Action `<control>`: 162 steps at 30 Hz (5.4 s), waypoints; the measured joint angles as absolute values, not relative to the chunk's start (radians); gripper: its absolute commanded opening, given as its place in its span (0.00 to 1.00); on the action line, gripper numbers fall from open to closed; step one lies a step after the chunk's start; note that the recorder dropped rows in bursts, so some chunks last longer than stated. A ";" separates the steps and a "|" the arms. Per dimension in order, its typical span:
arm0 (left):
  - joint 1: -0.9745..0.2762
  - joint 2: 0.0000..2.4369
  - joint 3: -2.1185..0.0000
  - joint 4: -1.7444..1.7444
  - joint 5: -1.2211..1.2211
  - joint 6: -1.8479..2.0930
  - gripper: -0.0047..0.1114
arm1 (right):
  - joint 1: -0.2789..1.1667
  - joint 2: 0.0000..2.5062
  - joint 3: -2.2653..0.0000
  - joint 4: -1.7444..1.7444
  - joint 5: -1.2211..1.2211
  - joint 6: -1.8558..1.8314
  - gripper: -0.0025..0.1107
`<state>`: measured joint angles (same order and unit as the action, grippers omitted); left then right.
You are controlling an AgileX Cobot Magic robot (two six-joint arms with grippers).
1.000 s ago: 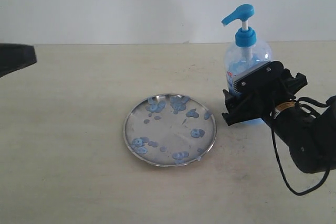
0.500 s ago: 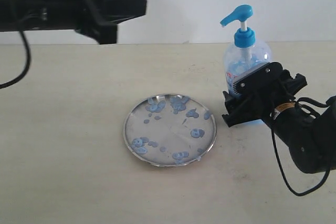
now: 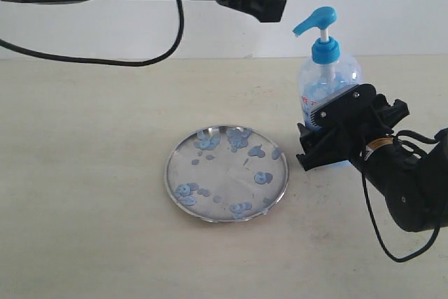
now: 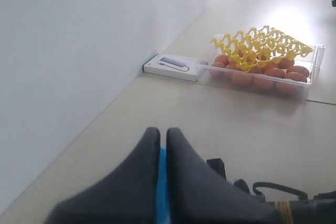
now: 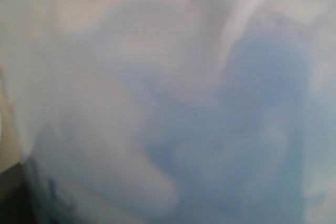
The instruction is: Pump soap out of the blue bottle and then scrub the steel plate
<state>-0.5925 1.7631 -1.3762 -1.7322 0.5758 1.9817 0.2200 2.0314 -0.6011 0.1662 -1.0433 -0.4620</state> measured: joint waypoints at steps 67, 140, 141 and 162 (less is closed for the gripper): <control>-0.636 1.977 -1.562 -1.746 0.462 1.976 0.08 | 0.220 2.033 -0.599 0.178 -1.016 -0.307 0.02; -0.636 0.092 -0.440 -1.742 -0.728 1.861 0.08 | 0.220 0.338 0.001 0.241 -0.052 -0.173 0.06; -0.636 0.092 -0.430 -1.742 -0.728 1.861 0.08 | 0.220 0.338 0.001 0.246 -0.034 -0.152 0.06; -0.636 0.092 -0.240 -1.744 -0.717 1.788 0.08 | 0.139 0.017 0.001 0.262 -0.007 -0.093 0.06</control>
<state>-0.6357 0.0925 -0.2402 -1.7440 -0.7174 1.7883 0.1388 0.0167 0.0009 0.2622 -0.0068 -0.0927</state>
